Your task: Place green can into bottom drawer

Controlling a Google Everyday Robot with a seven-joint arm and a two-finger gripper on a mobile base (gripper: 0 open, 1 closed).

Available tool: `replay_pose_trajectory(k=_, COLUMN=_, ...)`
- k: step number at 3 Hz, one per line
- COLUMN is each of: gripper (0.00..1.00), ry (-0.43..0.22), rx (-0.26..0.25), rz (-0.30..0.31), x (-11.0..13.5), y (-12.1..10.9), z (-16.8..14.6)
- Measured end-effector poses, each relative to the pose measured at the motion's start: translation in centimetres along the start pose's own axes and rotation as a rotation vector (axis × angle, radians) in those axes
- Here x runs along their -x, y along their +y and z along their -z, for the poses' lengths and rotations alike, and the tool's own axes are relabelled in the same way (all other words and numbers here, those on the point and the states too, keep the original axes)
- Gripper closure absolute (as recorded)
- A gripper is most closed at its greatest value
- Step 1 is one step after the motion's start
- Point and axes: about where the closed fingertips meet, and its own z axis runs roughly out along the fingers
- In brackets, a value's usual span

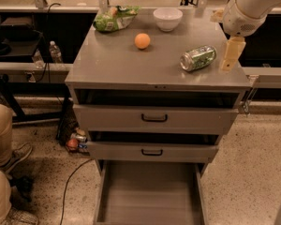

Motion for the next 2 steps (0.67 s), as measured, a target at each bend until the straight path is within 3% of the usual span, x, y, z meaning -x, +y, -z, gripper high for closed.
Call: replay_pose_trajectory(k=2, gripper=0.0, ry=0.004, rx=0.027, rz=0.015, x=0.2, y=-1.6, z=-3.4)
